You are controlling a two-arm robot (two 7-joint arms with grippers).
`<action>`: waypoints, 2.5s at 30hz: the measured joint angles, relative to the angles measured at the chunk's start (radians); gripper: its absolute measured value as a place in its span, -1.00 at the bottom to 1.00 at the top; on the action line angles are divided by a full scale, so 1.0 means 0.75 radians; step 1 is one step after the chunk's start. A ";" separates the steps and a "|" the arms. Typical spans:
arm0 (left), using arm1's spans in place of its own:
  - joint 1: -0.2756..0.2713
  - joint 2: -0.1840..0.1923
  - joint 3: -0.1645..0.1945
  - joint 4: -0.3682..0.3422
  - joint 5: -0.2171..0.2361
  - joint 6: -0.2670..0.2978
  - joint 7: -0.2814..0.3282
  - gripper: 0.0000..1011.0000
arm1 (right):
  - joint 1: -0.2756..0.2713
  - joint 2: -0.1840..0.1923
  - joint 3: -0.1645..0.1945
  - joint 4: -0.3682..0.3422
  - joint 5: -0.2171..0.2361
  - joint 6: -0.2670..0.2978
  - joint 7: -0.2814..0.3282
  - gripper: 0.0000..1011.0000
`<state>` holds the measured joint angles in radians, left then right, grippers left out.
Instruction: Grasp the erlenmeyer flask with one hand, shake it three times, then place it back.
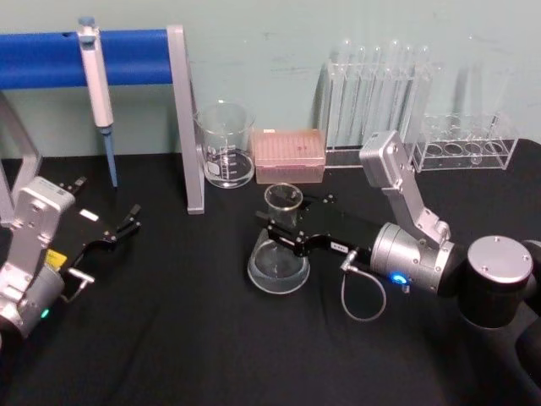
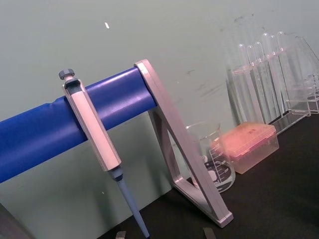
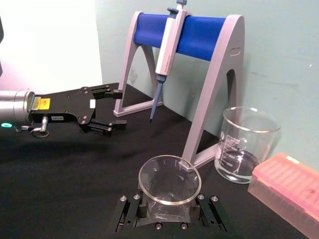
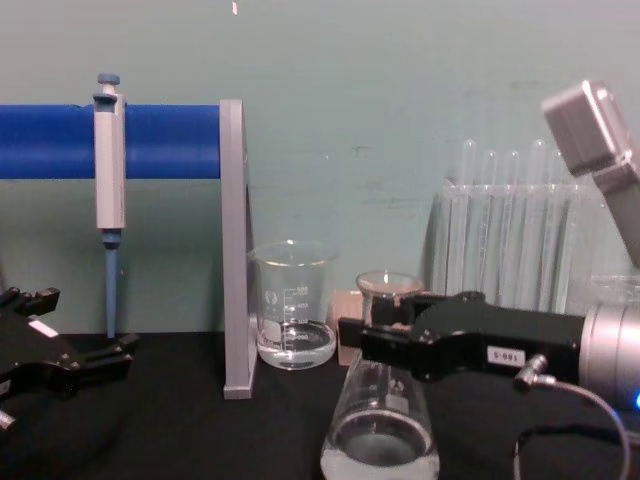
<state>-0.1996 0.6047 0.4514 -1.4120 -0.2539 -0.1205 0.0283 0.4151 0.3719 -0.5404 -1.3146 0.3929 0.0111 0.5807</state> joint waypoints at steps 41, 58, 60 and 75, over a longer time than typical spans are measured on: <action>0.000 0.000 0.000 0.000 0.000 0.000 0.000 0.98 | -0.098 0.115 0.143 -0.437 0.058 0.146 -0.180 -0.10; 0.000 0.000 0.000 0.000 0.000 0.000 0.000 0.98 | -0.093 0.111 0.143 -0.421 0.066 0.144 -0.179 -0.10; 0.000 0.000 0.000 0.000 0.000 0.000 0.000 0.98 | -0.092 0.110 0.143 -0.419 0.067 0.144 -0.179 -0.10; 0.000 0.000 0.000 0.000 0.000 0.000 0.000 0.98 | -0.085 0.109 0.136 -0.412 0.071 0.150 -0.176 -0.10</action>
<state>-0.1995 0.6047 0.4514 -1.4120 -0.2539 -0.1205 0.0283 0.3514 0.4536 -0.4384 -1.6233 0.4459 0.1236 0.4486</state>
